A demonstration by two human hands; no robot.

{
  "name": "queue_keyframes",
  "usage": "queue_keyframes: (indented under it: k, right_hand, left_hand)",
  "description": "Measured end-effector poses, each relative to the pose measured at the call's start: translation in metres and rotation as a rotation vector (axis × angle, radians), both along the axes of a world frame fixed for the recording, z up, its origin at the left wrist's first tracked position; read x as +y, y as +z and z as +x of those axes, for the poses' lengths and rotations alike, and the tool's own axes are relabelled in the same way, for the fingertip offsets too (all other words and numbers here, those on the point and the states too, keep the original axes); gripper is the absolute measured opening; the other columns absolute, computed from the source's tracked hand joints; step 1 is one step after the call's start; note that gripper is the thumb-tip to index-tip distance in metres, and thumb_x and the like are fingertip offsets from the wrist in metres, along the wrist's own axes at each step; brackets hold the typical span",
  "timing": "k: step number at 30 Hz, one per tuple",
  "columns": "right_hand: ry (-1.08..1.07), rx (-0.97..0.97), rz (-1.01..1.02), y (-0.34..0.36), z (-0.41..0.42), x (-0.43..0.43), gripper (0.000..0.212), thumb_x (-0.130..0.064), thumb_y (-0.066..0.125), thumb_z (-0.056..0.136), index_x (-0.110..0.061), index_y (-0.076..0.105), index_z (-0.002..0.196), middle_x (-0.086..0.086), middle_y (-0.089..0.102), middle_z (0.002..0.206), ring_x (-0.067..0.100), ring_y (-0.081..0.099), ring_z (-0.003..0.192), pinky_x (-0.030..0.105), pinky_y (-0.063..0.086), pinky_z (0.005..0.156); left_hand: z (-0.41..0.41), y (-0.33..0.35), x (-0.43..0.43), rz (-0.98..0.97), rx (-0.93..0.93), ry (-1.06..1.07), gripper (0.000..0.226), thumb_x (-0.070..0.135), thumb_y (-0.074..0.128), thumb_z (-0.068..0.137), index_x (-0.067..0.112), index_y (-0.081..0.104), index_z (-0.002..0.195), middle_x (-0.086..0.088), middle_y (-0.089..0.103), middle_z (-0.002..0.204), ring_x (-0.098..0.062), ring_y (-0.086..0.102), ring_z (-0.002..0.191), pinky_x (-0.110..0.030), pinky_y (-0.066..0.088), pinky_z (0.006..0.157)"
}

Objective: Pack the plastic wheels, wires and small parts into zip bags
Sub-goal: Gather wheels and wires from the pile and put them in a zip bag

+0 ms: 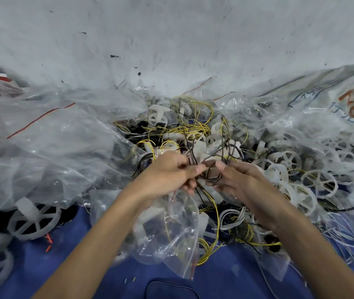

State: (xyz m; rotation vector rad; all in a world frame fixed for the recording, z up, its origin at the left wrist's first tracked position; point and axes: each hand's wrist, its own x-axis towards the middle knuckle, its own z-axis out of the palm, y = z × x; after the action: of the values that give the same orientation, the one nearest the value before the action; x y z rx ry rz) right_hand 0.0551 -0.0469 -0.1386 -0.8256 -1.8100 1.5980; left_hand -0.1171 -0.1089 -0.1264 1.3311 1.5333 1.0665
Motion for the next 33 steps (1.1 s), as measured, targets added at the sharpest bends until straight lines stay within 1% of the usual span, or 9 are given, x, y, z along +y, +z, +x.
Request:
queue_keyframes:
  k: [5,8,10,14,18,22,26,30,33]
  right_hand:
    - [0.110,-0.197,-0.026,0.011,0.014,0.006,0.047,-0.047,0.070,0.064,-0.024,0.064,0.105,0.001,0.073,0.091,0.021,0.042,0.086,0.027,0.035,0.070]
    - [0.214,-0.246,-0.013,0.014,0.011,0.002,0.041,-0.048,0.069,0.067,-0.028,0.069,0.103,-0.005,0.071,0.089,0.010,0.060,0.082,0.015,0.044,0.062]
    - [0.235,-0.201,-0.038,0.011,0.006,-0.002,0.038,-0.047,0.070,0.066,-0.037,0.068,0.103,-0.005,0.072,0.097,0.007,0.065,0.089,0.018,0.049,0.067]
    - [0.076,-0.011,-0.111,-0.001,-0.001,-0.007,0.023,-0.040,0.073,0.062,-0.034,0.069,0.084,0.003,0.073,0.090,0.011,0.066,0.081,0.025,0.048,0.072]
    - [-0.085,0.126,-0.166,-0.014,-0.004,-0.009,0.023,-0.033,0.073,0.064,-0.027,0.064,0.084,0.001,0.072,0.086,0.009,0.066,0.075,0.019,0.051,0.060]
    - [-0.025,0.145,-0.196,-0.016,-0.006,-0.012,0.034,-0.038,0.071,0.067,-0.023,0.066,0.097,0.004,0.072,0.093,0.012,0.068,0.081,0.023,0.054,0.065]
    - [-0.046,0.122,-0.133,-0.017,-0.006,-0.008,0.013,-0.032,0.064,0.075,-0.025,0.073,0.082,-0.001,0.071,0.083,0.007,0.067,0.074,0.016,0.050,0.058]
    - [-0.149,0.148,-0.139,-0.022,0.006,0.004,0.013,-0.032,0.064,0.075,-0.022,0.073,0.074,0.001,0.070,0.081,0.014,0.065,0.077,0.031,0.054,0.073]
    - [-0.220,0.240,-0.236,-0.028,0.017,0.010,0.010,-0.024,0.067,0.073,-0.016,0.073,0.072,0.003,0.068,0.078,0.012,0.063,0.073,0.026,0.055,0.066]
  left_hand:
    - [0.002,0.005,-0.004,0.120,0.607,-0.252,0.030,0.031,0.051,0.094,0.031,0.047,0.065,0.008,0.053,0.064,-0.007,0.055,0.056,-0.023,0.043,0.058]
    - [0.010,0.002,-0.004,0.200,0.816,-0.324,0.030,0.025,0.052,0.096,0.027,0.043,0.067,0.011,0.047,0.064,-0.001,0.048,0.056,-0.017,0.035,0.055]
    - [0.013,-0.002,-0.005,0.224,0.879,-0.322,0.019,0.023,0.053,0.096,0.026,0.053,0.077,0.010,0.053,0.069,-0.004,0.053,0.061,-0.022,0.042,0.061]
    - [0.013,-0.002,-0.005,0.288,0.842,-0.208,0.012,0.034,0.054,0.092,0.028,0.064,0.091,0.008,0.059,0.075,-0.007,0.058,0.061,-0.022,0.042,0.058]
    - [0.007,-0.003,0.000,0.280,0.877,-0.128,0.029,0.047,0.055,0.087,0.021,0.062,0.076,0.009,0.057,0.063,-0.004,0.048,0.048,-0.020,0.036,0.054]
    - [0.005,-0.006,0.001,0.289,0.857,-0.220,0.028,0.041,0.054,0.090,0.017,0.069,0.089,0.011,0.058,0.066,0.000,0.046,0.044,-0.015,0.034,0.052]
    - [0.002,-0.005,-0.002,0.223,0.766,-0.353,0.023,0.038,0.050,0.094,0.020,0.065,0.089,0.017,0.053,0.065,0.005,0.048,0.050,-0.017,0.039,0.056]
    - [-0.015,-0.001,-0.006,0.093,0.791,-0.460,0.032,0.046,0.050,0.091,0.025,0.067,0.107,0.031,0.047,0.071,0.020,0.047,0.063,-0.006,0.031,0.060]
    - [-0.025,0.004,-0.009,0.064,0.742,-0.482,0.025,0.044,0.055,0.089,0.025,0.068,0.097,0.026,0.049,0.073,0.018,0.048,0.065,-0.006,0.035,0.058]
